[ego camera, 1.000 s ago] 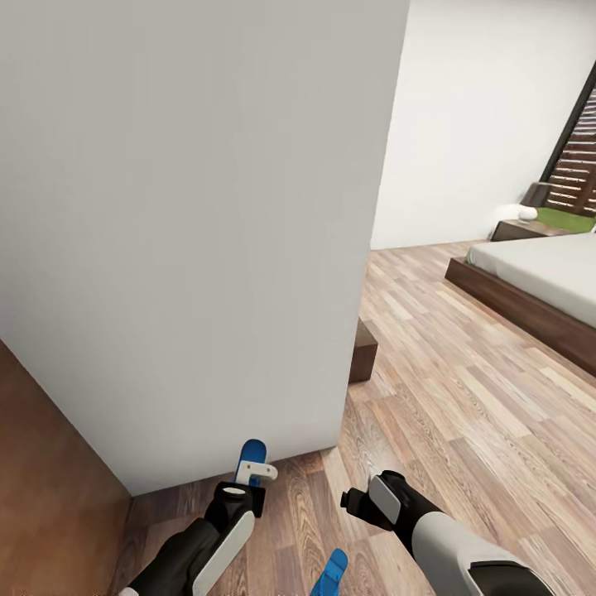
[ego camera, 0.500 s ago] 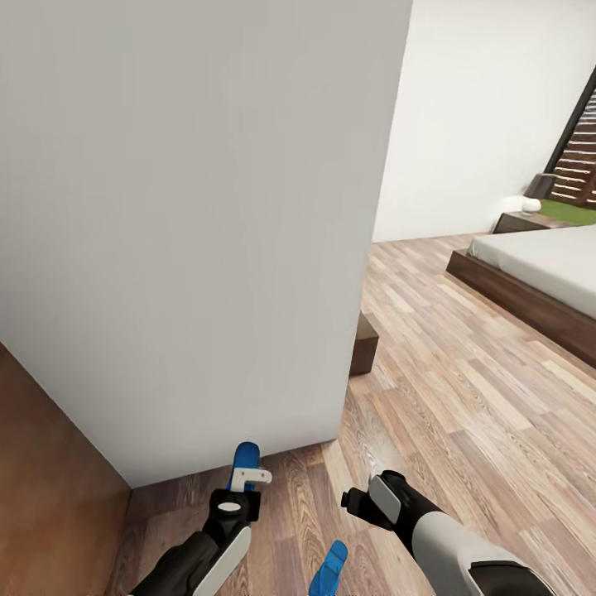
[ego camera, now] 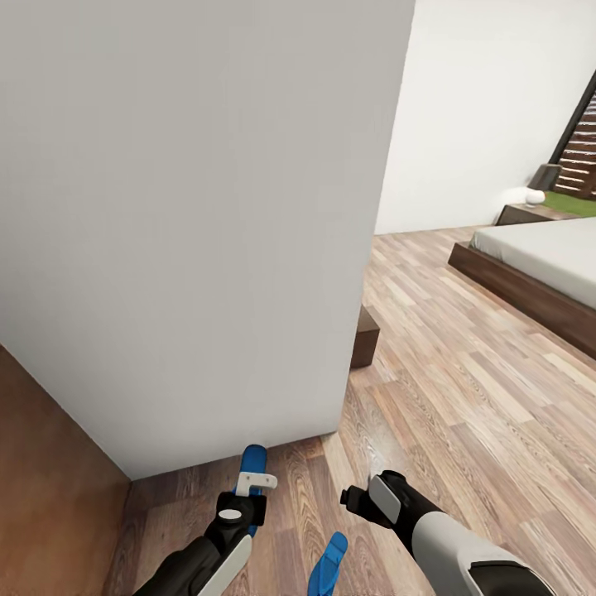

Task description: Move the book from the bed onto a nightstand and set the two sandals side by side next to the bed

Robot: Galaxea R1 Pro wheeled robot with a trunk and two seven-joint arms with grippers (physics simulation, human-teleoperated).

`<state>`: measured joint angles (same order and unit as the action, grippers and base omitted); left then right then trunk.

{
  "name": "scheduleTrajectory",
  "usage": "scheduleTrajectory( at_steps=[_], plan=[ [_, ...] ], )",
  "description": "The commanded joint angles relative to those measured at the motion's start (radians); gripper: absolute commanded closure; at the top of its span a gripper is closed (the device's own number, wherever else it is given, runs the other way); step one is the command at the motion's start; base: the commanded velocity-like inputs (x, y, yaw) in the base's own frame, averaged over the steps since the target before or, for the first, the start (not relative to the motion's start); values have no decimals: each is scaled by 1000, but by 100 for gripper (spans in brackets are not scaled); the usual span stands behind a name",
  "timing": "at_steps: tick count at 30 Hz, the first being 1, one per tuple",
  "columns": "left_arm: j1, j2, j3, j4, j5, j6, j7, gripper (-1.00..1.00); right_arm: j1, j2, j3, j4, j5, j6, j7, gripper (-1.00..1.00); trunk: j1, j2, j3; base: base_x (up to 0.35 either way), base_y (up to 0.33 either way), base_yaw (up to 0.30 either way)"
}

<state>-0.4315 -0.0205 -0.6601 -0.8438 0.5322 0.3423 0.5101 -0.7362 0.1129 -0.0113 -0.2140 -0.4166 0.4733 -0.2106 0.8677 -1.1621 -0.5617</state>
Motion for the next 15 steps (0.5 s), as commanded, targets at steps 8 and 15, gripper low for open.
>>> scheduleTrajectory(
  at_steps=[8,15],
  plan=[
    [-1,1,-4,-1,6,1,8,100,0,-1,-1,-2,-5,4,48,-100,31,-57,-39,0,0,0],
    [-1,1,-4,-1,6,1,8,100,0,-2,0,-2,-4,3,54,-100,58,-106,-72,0,0,0]
  ],
)
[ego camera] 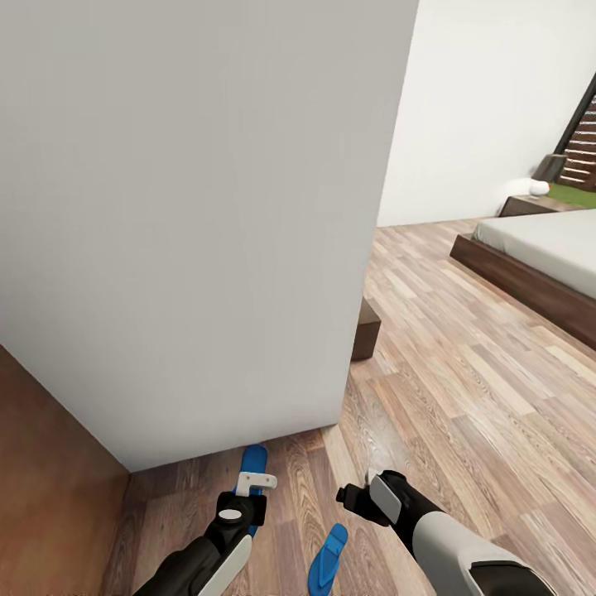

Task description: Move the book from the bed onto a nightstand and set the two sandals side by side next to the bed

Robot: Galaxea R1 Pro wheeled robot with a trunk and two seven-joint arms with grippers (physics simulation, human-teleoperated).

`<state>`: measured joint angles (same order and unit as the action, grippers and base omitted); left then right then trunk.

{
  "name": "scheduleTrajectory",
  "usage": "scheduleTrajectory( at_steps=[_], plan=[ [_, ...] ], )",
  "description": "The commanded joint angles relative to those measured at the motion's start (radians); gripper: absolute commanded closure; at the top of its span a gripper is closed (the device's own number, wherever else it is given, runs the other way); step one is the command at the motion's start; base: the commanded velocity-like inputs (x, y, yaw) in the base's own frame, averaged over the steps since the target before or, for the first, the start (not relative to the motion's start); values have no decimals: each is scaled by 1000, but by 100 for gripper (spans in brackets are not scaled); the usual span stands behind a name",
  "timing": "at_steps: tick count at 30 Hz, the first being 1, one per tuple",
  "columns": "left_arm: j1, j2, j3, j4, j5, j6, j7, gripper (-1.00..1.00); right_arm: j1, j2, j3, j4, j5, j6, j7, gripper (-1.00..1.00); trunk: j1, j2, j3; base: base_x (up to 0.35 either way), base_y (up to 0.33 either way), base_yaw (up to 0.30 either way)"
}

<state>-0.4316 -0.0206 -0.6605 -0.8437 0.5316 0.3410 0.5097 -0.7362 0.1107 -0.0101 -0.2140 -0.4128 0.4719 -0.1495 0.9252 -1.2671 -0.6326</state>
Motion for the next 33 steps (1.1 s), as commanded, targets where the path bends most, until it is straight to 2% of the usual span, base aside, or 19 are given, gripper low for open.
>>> scheduleTrajectory(
  at_steps=[1,20,30,33],
  plan=[
    [-1,1,-4,-2,7,3,9,100,0,0,-1,-2,-8,-1,-7,-100,4,-8,-6,0,0,0],
    [-1,-1,-3,-7,9,7,18,100,0,1,5,-2,-5,-58,-11,-100,77,-141,-96,0,0,0],
    [-6,-20,6,-22,9,28,39,100,0,2,6,-2,1,-62,-17,-100,115,-211,-143,0,0,0],
    [-7,-22,7,-58,8,61,58,100,0,3,6,-2,1,-63,-18,-100,127,-232,-157,0,0,0]
  ],
)
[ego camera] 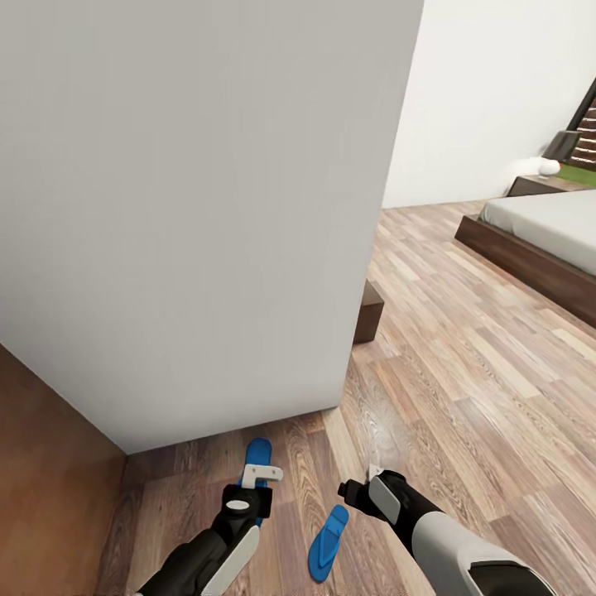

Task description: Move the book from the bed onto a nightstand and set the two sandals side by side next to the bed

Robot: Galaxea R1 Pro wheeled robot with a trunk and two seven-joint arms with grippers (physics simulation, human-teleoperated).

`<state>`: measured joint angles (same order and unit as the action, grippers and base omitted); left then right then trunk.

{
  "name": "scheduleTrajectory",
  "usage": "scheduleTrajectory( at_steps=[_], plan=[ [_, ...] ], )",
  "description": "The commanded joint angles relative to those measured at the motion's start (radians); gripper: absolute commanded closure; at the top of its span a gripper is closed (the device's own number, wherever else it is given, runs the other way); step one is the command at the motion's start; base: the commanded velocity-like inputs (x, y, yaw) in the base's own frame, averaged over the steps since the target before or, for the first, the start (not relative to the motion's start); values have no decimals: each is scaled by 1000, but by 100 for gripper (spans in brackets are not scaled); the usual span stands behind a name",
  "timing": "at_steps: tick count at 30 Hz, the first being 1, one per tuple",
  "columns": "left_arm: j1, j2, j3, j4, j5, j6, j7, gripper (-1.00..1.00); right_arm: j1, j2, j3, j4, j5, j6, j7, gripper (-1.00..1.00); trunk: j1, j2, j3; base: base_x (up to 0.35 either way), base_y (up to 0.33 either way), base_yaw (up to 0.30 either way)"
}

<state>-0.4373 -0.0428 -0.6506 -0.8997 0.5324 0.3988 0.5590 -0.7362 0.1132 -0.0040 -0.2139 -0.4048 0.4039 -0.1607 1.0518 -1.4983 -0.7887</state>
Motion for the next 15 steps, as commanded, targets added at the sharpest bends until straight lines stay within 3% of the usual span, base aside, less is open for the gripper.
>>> scheduleTrajectory(
  at_steps=[1,3,6,15],
  plan=[
    [-1,0,-3,-15,6,15,12,100,0,1,0,-2,-6,5,-8,-100,4,-8,-6,0,0,0],
    [-1,2,-3,-91,0,79,21,100,0,2,0,-2,-6,4,-21,-100,12,-22,-15,0,0,0],
    [-1,9,-2,-173,-4,121,25,100,0,3,1,-4,-5,-8,-31,-100,23,-43,-29,0,0,0],
    [-1,13,6,-227,-6,130,28,100,0,5,2,-48,-3,-46,-91,-100,58,-106,-72,0,0,21]
  ],
)
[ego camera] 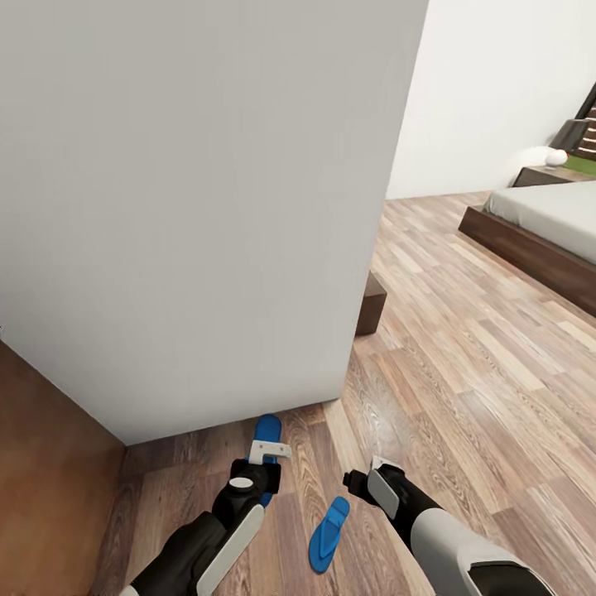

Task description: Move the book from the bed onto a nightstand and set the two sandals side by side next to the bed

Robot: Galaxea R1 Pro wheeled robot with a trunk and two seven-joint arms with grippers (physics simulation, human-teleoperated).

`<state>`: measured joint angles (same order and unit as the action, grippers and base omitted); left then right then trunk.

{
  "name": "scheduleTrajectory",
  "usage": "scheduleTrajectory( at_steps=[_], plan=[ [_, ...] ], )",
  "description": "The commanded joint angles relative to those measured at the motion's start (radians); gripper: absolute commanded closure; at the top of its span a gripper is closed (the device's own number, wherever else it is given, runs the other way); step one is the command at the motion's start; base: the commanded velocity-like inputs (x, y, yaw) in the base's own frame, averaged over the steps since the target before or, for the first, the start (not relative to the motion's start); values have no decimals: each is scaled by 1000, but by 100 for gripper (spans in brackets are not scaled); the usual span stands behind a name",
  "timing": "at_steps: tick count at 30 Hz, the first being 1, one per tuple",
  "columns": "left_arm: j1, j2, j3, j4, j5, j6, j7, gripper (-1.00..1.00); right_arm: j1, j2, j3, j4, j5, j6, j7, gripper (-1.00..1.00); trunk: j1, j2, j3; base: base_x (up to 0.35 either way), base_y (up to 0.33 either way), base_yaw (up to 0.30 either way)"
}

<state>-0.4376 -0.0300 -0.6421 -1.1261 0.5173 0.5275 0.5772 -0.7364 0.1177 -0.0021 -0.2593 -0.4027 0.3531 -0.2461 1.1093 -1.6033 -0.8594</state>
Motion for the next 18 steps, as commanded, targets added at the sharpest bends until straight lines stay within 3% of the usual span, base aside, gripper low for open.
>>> scheduleTrajectory(
  at_steps=[1,7,18],
  plan=[
    [-1,0,-2,-2,9,1,10,100,0,0,0,-7,-5,4,-7,-100,4,-8,-5,0,0,116],
    [-1,-1,-2,-4,9,2,10,100,0,0,1,-19,-5,1,-11,-100,27,-50,-29,0,0,102],
    [-1,-5,-4,-4,9,2,10,100,0,-2,-4,-21,-16,-4,-7,-100,69,-127,-64,0,0,9]
  ],
)
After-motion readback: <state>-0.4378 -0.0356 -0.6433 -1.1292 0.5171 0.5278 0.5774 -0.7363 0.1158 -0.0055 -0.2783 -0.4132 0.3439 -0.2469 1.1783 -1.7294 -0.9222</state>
